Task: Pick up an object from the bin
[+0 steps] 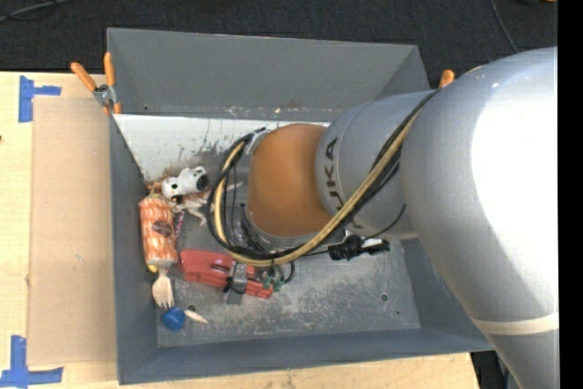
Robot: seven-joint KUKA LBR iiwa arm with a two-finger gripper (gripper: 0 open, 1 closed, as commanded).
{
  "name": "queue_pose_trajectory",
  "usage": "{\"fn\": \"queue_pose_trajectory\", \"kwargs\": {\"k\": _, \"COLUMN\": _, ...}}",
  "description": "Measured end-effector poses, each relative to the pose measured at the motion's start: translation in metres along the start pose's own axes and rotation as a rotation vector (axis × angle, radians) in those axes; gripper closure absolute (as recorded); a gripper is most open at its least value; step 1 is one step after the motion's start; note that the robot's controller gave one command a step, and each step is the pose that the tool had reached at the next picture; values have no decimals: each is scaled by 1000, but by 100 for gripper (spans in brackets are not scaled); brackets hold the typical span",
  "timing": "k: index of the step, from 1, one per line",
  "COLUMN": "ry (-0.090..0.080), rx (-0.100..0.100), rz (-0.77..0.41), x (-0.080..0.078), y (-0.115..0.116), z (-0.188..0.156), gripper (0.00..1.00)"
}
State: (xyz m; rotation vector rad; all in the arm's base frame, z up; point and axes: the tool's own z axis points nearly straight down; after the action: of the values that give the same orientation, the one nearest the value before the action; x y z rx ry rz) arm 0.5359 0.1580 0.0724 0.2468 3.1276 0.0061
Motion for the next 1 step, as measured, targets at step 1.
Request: {"fn": "queue_pose_trajectory", "kwargs": {"k": 1, "ry": 4, "rx": 4, "rz": 33, "x": 1, "y": -6, "z": -84, "gripper": 100}}
